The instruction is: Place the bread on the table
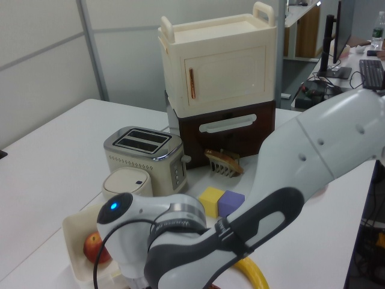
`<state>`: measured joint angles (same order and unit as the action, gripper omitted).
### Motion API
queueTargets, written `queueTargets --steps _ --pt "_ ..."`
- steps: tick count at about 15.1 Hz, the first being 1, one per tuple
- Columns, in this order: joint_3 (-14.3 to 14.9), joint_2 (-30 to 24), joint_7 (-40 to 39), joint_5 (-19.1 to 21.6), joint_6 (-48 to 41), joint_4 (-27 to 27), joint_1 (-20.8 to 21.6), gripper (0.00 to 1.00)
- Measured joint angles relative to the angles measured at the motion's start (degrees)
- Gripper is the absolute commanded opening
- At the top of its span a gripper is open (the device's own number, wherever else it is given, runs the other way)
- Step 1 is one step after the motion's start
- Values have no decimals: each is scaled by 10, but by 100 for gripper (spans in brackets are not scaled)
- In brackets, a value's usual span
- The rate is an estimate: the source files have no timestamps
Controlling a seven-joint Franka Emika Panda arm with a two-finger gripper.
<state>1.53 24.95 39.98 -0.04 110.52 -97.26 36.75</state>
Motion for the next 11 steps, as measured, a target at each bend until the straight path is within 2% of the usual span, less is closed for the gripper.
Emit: queueTargets --steps 1,2,3,4,9,11 --pt "2 6 0 -3 4 0 -1 66" --pt "2 10 0 -4 4 0 -2 45" --pt "2 12 0 -4 4 0 -4 15" --pt "2 13 0 -5 4 0 -5 0" --pt "2 11 0 -5 1 5 -5 0" --pt "5 -2 -2 -5 -32 18 -6 0"
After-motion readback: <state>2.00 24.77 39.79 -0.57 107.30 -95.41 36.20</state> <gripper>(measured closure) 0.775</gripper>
